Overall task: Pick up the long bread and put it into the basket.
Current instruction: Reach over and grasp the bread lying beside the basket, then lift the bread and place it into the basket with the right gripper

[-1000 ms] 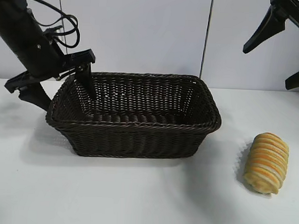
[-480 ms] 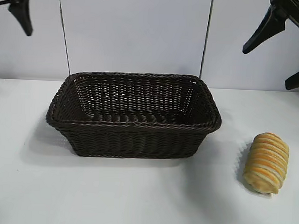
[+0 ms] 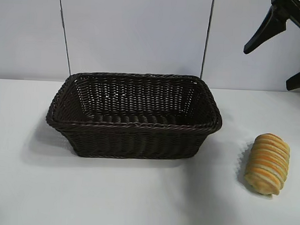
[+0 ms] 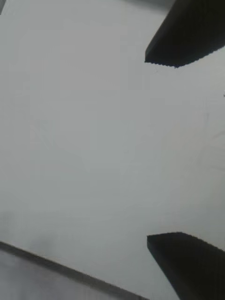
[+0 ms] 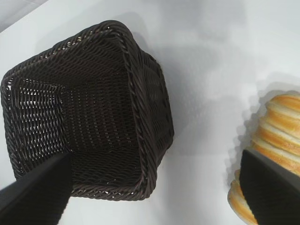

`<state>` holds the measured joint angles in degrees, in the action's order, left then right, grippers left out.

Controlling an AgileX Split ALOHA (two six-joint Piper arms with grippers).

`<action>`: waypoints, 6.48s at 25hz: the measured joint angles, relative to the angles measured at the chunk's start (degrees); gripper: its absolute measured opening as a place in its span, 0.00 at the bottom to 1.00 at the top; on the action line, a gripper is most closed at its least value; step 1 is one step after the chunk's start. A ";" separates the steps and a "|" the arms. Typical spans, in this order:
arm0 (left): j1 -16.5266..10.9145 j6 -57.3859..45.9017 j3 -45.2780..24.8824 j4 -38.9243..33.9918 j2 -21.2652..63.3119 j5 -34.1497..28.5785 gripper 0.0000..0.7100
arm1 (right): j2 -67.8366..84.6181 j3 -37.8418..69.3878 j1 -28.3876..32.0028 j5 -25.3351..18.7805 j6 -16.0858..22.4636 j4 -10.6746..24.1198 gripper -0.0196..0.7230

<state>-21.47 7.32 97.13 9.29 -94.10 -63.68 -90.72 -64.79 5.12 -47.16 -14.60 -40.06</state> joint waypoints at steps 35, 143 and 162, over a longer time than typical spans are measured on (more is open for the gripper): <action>18.86 1.17 -46.16 0.15 81.60 -10.08 0.98 | 0.00 0.00 0.00 -2.29 -1.81 0.54 0.96; 22.47 -8.29 -69.45 -10.48 94.84 -1.04 0.98 | -3.83 -12.20 -9.17 -0.03 22.50 35.85 0.18; 22.47 -8.29 -69.45 -10.48 94.84 -1.04 0.98 | -14.83 -23.82 -27.76 3.76 20.26 36.09 0.16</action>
<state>1.00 -0.97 27.68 -1.20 0.74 -64.72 -105.55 -88.61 -22.64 -43.40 5.66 -3.96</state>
